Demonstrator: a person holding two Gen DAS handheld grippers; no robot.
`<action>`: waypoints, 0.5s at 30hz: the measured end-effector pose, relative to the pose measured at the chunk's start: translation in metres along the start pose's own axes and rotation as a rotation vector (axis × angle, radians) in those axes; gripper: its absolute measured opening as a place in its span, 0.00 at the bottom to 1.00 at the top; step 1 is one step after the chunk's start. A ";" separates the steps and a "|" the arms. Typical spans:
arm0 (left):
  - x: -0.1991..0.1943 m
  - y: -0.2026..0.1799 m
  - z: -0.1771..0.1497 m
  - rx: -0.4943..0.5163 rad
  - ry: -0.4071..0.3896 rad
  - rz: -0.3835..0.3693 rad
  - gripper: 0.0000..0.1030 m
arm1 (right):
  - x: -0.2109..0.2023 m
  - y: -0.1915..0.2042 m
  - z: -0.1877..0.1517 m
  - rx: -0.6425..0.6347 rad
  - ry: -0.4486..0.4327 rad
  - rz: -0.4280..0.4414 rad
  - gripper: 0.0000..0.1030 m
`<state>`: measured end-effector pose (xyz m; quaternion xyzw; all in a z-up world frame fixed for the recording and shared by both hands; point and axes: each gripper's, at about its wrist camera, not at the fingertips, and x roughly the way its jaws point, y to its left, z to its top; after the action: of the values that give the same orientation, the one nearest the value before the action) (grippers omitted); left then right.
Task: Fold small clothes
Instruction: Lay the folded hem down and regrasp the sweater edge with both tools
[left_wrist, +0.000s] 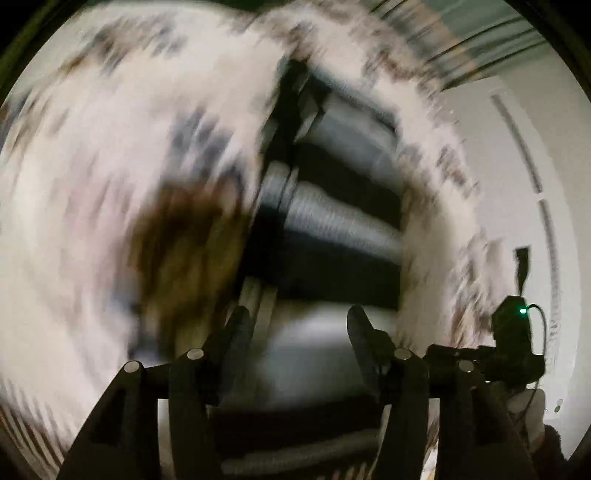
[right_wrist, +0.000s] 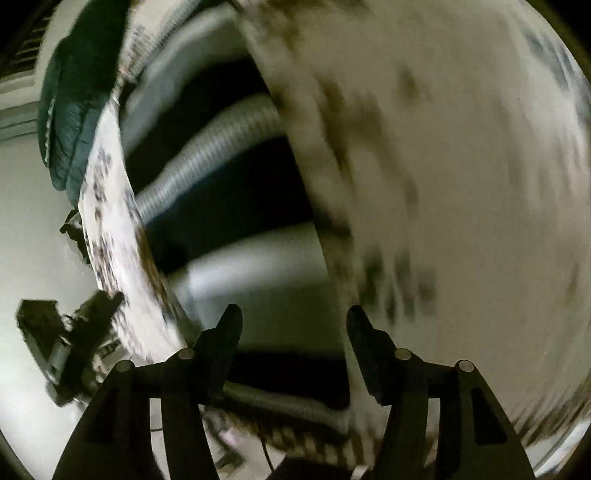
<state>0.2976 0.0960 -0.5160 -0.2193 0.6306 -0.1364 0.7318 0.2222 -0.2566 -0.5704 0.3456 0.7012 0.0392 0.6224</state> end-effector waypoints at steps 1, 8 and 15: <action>0.004 0.004 -0.013 -0.012 0.017 0.009 0.51 | 0.010 -0.010 -0.017 0.021 0.021 0.006 0.59; 0.048 0.031 -0.095 -0.006 0.077 0.099 0.48 | 0.073 -0.054 -0.099 0.074 0.055 0.055 0.60; 0.023 0.043 -0.104 -0.098 -0.036 0.031 0.01 | 0.089 -0.046 -0.122 0.042 -0.018 0.112 0.07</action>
<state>0.1964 0.1067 -0.5686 -0.2476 0.6266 -0.0902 0.7335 0.0934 -0.1978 -0.6404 0.3977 0.6757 0.0560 0.6182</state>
